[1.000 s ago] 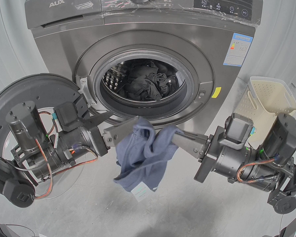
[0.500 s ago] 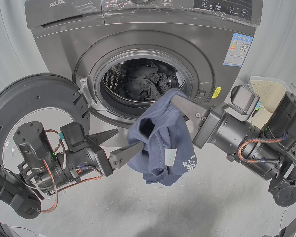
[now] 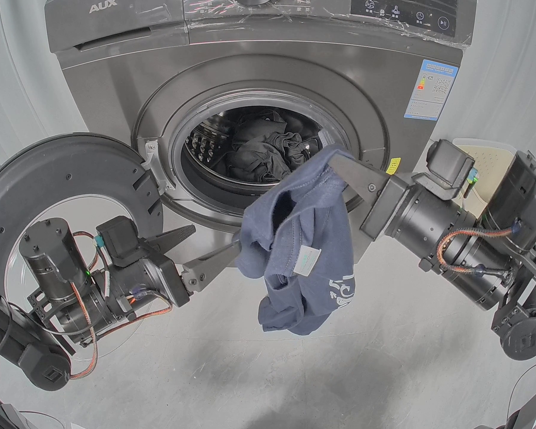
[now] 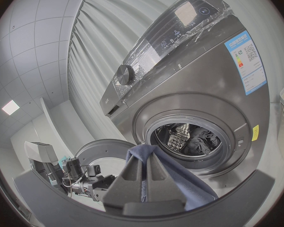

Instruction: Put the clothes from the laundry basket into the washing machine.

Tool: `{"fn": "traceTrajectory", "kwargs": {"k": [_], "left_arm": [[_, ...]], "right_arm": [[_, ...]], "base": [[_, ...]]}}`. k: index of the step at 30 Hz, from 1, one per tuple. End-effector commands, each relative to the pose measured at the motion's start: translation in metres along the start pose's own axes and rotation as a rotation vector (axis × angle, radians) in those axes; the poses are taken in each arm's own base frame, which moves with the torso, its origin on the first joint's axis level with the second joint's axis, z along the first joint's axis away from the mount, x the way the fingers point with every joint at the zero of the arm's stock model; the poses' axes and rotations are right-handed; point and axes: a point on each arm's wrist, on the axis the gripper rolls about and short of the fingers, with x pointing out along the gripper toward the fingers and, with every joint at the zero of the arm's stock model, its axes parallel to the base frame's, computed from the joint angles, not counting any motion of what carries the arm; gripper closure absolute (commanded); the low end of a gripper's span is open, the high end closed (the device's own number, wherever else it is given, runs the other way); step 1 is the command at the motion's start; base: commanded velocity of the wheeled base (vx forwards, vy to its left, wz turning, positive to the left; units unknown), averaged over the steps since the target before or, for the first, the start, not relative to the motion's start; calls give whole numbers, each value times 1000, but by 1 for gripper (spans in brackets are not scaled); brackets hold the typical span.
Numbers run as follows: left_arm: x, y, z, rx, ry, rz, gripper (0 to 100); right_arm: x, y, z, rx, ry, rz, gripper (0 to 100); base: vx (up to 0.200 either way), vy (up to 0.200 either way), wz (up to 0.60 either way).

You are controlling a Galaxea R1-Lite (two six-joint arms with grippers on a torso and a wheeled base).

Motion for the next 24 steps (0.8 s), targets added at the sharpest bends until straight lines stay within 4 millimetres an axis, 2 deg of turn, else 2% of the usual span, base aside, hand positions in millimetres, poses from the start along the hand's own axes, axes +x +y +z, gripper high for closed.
{"fn": "traceTrajectory", "kwargs": {"k": [1,7,12,17,24], "left_arm": [[-2,-6,2,8,-17,-42,0],[-7,-33,-20,-4,52,-174,0],[-5,-44,-41,-15,132,-238,0],[3,-42,-55,-22,167,-242,0],[30,-35,-63,-14,128,-235,0]], "right_arm": [[-9,-4,3,-1,13,-34,100],[-3,-3,4,1,-3,-49,100],[7,-3,5,1,-22,-48,100],[7,-2,7,6,-29,-43,100],[6,0,5,10,-20,-36,100]], "base": [[0,0,0],[0,0,0],[0,0,0],[0,0,0],[0,0,0]]}}
